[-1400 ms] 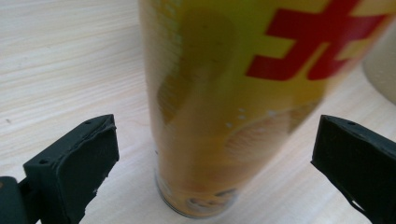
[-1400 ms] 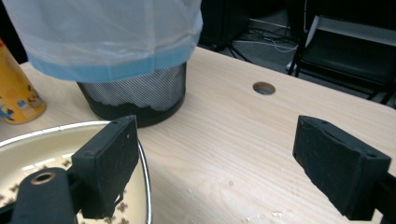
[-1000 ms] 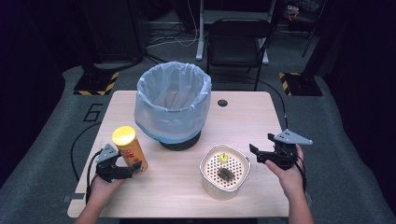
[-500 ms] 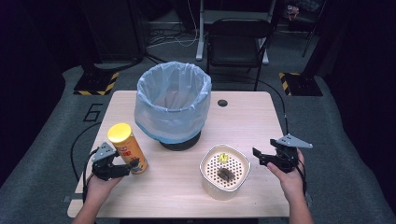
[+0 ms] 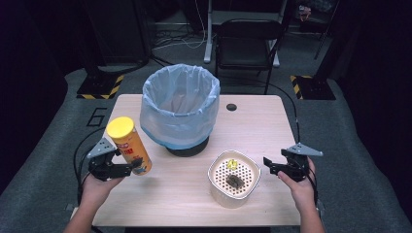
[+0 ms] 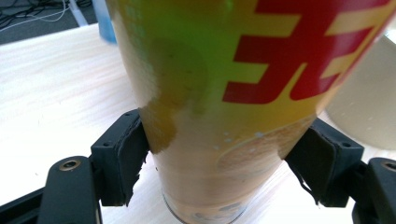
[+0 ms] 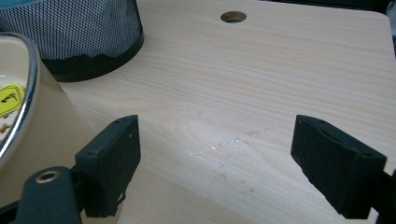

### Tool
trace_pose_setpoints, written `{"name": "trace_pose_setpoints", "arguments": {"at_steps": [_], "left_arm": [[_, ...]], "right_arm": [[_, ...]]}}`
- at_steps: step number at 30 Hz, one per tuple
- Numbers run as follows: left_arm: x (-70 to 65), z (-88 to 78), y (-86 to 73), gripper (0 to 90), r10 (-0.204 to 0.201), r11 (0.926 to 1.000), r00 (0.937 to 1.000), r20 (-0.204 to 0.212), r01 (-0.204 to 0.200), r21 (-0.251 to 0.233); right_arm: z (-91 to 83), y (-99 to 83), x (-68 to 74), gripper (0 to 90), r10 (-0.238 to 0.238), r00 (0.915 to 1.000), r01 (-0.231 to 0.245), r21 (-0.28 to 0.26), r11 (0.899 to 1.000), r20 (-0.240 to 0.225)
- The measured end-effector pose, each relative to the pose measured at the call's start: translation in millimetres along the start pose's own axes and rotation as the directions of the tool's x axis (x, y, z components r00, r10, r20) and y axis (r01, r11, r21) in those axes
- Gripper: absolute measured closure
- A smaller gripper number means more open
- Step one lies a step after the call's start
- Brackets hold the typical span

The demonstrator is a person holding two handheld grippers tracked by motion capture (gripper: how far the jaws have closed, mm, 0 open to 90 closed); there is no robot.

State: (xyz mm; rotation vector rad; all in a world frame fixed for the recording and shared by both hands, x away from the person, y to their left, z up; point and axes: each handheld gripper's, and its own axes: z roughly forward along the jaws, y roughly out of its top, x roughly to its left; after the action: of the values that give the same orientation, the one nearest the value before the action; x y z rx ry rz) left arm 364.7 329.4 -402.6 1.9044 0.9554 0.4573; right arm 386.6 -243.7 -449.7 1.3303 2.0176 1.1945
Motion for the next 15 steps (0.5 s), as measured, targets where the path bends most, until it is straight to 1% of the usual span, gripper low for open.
{"name": "trace_pose_setpoints", "arguments": {"at_steps": [1, 2, 3, 4, 5, 6, 9, 10, 11, 12, 13, 14, 15], "left_arm": [[-1.7, -1.4, 4.6, 24.5, -0.013, 0.9999, 0.9999, 0.002, 0.013, 0.002], [-1.3, -3.4, 10.1, 24.6, 0.004, 0.9999, 1.0, 0.005, -0.004, 0.014], [-2.4, -4.5, 15.2, 24.6, 0.008, 0.9997, 0.9999, 0.011, -0.008, 0.023], [-3.8, -5.0, 19.8, 24.6, 0.018, 0.9996, 0.9998, 0.008, -0.018, 0.023], [-3.8, -5.0, 19.8, 24.6, 0.018, 0.9996, 0.9998, 0.008, -0.018, 0.023], [-6.0, -6.3, 28.7, 24.6, 0.025, 0.9993, 0.9997, 0.008, -0.025, 0.029], [-9.2, -8.9, 40.7, 24.6, 0.021, 0.9995, 0.9994, 0.029, -0.022, 0.024], [-9.2, -8.9, 40.7, 24.6, 0.021, 0.9995, 0.9994, 0.029, -0.022, 0.024], [-11.5, -11.6, 48.8, 24.6, 0.025, 0.9994, 0.9988, 0.043, -0.026, 0.025], [-11.5, -11.6, 48.8, 24.6, 0.025, 0.9994, 0.9988, 0.043, -0.026, 0.025], [-15.2, -14.7, 57.4, 24.6, 0.025, 0.9995, 0.9987, 0.046, -0.026, 0.02], [-16.4, -16.6, 62.3, 24.6, 0.032, 0.9991, 0.9981, 0.052, -0.033, 0.025], [-16.4, -16.6, 62.3, 24.6, 0.032, 0.9991, 0.9981, 0.052, -0.033, 0.025]], "right_arm": [[0.1, -0.5, -0.5, 15.6, -0.002, 1.0, 0.002, 0.002, 1.0, 0.003], [0.1, -1.1, -1.4, 15.6, -0.004, 1.0, 0.004, 0.004, 1.0, 0.003], [0.2, -1.8, -2.0, 15.6, -0.001, 1.0, 0.001, 0.002, 1.0, 0.002], [0.3, -2.4, -2.4, 15.6, 0.005, 1.0, -0.005, 0.004, 1.0, 0.002], [0.5, -3.2, -3.3, 15.6, 0.004, 1.0, -0.004, 0.006, 1.0, 0.006], [0.7, -3.8, -4.1, 15.7, 0.007, 1.0, -0.007, 0.006, 1.0, 0.004], [0.5, -4.8, -4.9, 15.7, 0.013, 0.9999, -0.013, 0.012, 1.0, 0.006], [0.5, -4.8, -4.9, 15.7, 0.013, 0.9999, -0.013, 0.012, 1.0, 0.006], [-0.1, -4.7, -4.6, 15.7, 0.021, 0.9998, -0.022, 0.007, 1.0, 0.006], [0.1, -4.6, -5.0, 15.7, 0.02, 0.9998, -0.02, 0.005, 1.0, 0.004], [0.5, -4.6, -5.2, 15.7, 0.022, 0.9998, -0.022, 0.004, 1.0, 0.004], [1.1, -4.8, -5.4, 15.8, 0.026, 0.9996, -0.026, 0.005, 1.0, 0.004], [2.1, -5.2, -6.2, 15.7, 0.023, 0.9997, -0.023, 0.009, 1.0, 0.005]]}}
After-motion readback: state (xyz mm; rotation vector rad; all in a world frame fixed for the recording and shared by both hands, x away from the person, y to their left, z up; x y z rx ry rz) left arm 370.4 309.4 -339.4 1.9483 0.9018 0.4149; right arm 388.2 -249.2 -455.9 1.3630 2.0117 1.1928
